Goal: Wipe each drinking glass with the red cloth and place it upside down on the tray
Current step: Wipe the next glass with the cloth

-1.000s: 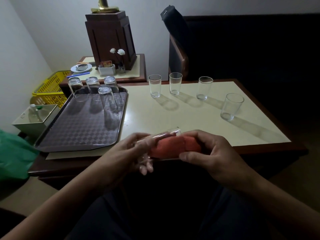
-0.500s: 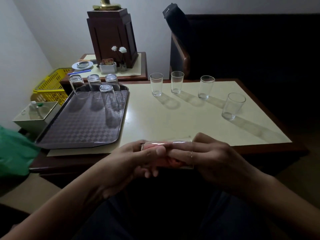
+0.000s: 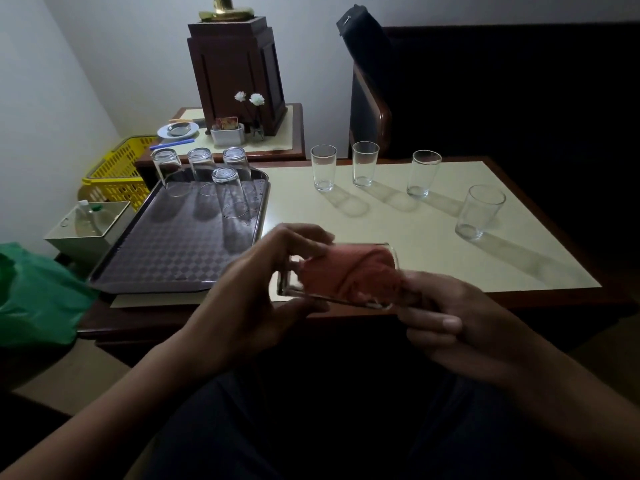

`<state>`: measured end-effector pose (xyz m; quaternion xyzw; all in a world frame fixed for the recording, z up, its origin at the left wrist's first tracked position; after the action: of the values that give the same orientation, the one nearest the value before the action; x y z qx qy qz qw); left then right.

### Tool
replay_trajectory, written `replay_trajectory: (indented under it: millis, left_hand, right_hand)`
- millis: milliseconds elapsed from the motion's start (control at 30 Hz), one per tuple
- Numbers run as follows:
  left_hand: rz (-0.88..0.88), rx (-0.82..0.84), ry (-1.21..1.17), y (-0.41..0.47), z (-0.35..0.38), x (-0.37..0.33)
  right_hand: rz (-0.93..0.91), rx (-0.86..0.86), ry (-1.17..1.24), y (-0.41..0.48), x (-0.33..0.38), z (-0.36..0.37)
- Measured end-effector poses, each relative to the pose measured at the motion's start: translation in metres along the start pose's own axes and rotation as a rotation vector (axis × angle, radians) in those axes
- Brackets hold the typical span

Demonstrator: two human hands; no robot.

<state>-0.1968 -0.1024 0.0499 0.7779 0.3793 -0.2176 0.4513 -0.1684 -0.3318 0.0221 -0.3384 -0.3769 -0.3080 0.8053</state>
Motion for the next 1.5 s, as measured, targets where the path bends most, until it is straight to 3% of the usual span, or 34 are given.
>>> replay_trajectory:
  millis: [200,300,367,433,533,600,767,867,1000,1133,1233,1300,1333,1400,1500]
  left_hand:
    - [-0.396,-0.159,-0.211,-0.007,-0.012,0.030]
    - [-0.561,-0.102,-0.422,-0.008,-0.009,0.036]
    - [-0.653,-0.099,-0.580,-0.007,-0.002,0.037]
    - [-0.765,-0.139,-0.756,-0.006,0.008,0.037]
    - [-0.907,-0.095,-0.849,-0.008,0.019,0.040]
    - [-0.966,-0.015,-0.883,-0.011,0.020,0.043]
    - [-0.879,0.279,-0.902,-0.018,0.018,0.036]
    - [-0.768,0.374,-0.684,-0.012,0.015,0.028]
    - [-0.594,0.270,-0.457,-0.012,0.014,0.022]
    - [-0.392,0.202,-0.225,-0.017,0.019,0.017]
    - [-0.173,0.164,-0.096,-0.010,0.014,0.006]
    - [-0.151,0.146,-0.040,-0.008,0.009,0.006]
    - [-0.221,0.127,-0.090,-0.009,0.006,0.008]
    - [-0.396,0.128,-0.282,-0.013,0.006,0.011]
    - [-0.642,0.233,-0.402,-0.014,0.020,0.018]
  right_hand:
    - [-0.224,-0.333,-0.011,0.006,0.025,-0.040]
    - [-0.391,-0.516,-0.284,0.003,0.031,-0.051]
    - [-0.487,-0.583,-0.672,-0.004,0.026,-0.044]
    - [-0.526,-0.471,-1.019,-0.006,0.013,-0.027]
    - [-0.605,-0.226,-1.044,-0.005,-0.010,-0.006]
    - [-0.742,-0.232,-1.105,-0.008,-0.011,-0.002]
    - [-0.948,-0.278,-1.108,-0.010,0.005,-0.008]
    - [-0.927,-0.315,-1.206,-0.012,0.003,-0.009]
    - [-0.605,-0.234,-0.944,-0.004,-0.003,-0.014]
    - [-0.336,-0.064,-0.876,0.004,-0.001,-0.022]
    - [0.131,0.149,-0.501,0.006,-0.024,-0.020]
    - [0.243,0.244,-0.284,0.006,-0.034,-0.016]
    - [0.222,0.236,-0.240,0.008,-0.033,-0.014]
    - [0.008,0.123,-0.335,0.011,-0.026,-0.014]
    - [-0.478,-0.045,-0.829,0.004,-0.010,-0.016]
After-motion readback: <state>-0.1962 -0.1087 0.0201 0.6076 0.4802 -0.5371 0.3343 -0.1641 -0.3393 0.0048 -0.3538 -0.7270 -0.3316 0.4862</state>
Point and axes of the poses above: each hand's wrist, its own y-axis towards the middle knuckle, its own z-axis out of the palm, x = y × z, the point moved 3 cm from there along y, towards the middle knuckle, and after that the axes turned 5 degrees about -y, right-handed, at the moved point
